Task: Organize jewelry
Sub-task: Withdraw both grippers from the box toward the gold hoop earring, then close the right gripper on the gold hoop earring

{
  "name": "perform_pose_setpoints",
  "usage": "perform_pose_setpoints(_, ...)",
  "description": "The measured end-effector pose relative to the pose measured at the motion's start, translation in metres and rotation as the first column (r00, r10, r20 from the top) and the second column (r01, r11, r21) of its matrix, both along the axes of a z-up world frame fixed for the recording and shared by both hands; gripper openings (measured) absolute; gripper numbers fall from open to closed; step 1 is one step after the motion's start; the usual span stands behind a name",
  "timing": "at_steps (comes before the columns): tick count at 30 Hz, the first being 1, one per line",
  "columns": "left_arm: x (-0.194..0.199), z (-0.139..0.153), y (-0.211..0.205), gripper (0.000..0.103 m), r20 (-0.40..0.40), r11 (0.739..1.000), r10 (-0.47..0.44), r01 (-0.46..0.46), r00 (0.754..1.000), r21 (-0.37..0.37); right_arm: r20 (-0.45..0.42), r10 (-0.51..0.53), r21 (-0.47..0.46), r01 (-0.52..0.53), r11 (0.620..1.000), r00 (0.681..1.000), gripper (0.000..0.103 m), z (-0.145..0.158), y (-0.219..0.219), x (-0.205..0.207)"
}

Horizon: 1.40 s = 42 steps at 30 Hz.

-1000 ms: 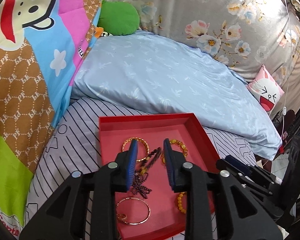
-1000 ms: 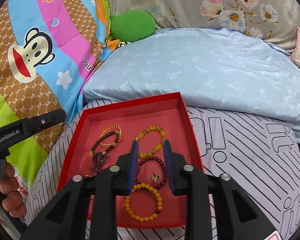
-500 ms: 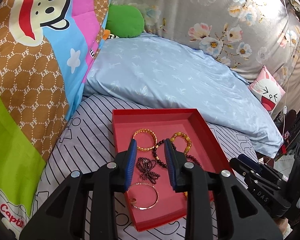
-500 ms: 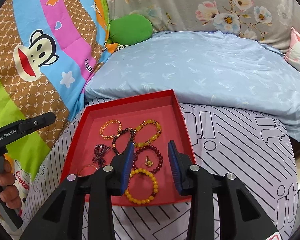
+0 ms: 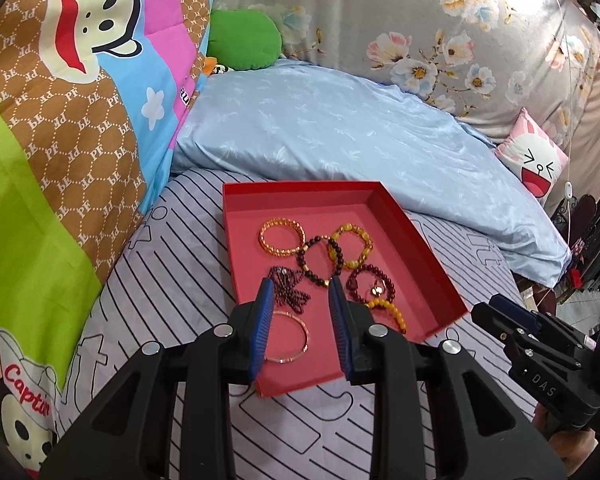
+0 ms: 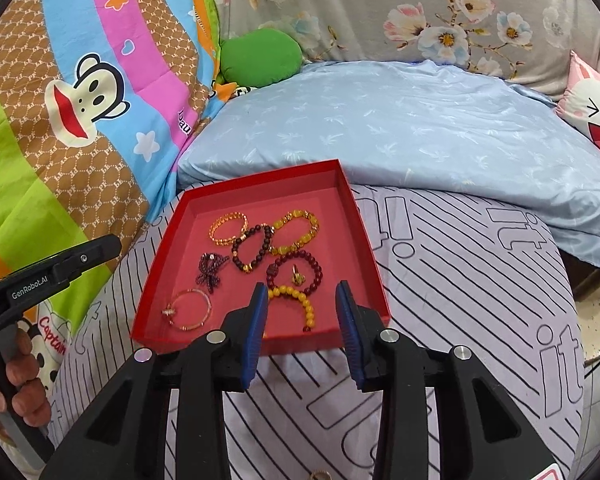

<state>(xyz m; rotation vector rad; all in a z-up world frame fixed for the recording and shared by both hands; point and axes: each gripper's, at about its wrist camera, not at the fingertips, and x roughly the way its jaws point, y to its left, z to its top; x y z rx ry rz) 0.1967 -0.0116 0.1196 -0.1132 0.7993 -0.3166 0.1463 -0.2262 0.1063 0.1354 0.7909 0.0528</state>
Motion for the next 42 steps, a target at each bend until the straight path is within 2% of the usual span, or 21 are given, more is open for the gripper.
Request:
perform_pose_setpoints(8,-0.035,-0.016,-0.005,0.027,-0.031,1.000,-0.002,0.003,1.000,0.023,-0.030,-0.008,-0.044,0.007,0.999,1.000,0.034,-0.013,0.002,-0.036)
perform_pose_setpoints(13,-0.058,-0.030,-0.011,0.027,-0.033,0.997,0.008,-0.005,0.999,0.076,-0.080,-0.017,-0.059,0.013,0.998,0.997,0.034,-0.036,0.004,-0.061)
perform_pose_setpoints(21,-0.088,-0.056,-0.009,0.027,-0.083,0.995,0.014,-0.006,0.996,0.097,-0.143,-0.029,-0.067,0.019,0.998,0.989,0.034,-0.065,0.008,-0.092)
perform_pose_setpoints(25,-0.102,-0.066,-0.008,0.036,-0.084,0.993,0.017,-0.007,0.996,0.120,-0.160,-0.033,-0.070,0.022,0.997,0.987,0.034,-0.075,0.009,-0.098)
perform_pose_setpoints(33,-0.116,-0.086,-0.004,0.036,-0.109,0.992,0.011,0.003,0.994,0.127,-0.164,-0.028,-0.091,0.014,0.996,0.986,0.034,-0.086,0.015,-0.097)
perform_pose_setpoints(35,-0.118,-0.089,-0.004,0.040,-0.108,0.991,0.007,0.007,0.994,0.131,-0.164,-0.028,-0.094,0.013,0.995,0.986,0.034,-0.088,0.016,-0.096)
perform_pose_setpoints(37,-0.120,-0.092,-0.005,0.049,-0.094,0.990,0.008,0.005,0.996,0.141,-0.167,-0.030,-0.099,0.014,0.995,0.985,0.034,-0.092,0.018,-0.096)
perform_pose_setpoints(42,-0.122,-0.098,-0.007,0.050,-0.088,0.987,0.005,0.009,0.996,0.162,-0.172,-0.033,-0.109,0.014,0.994,0.985,0.033,-0.098,0.022,-0.095)
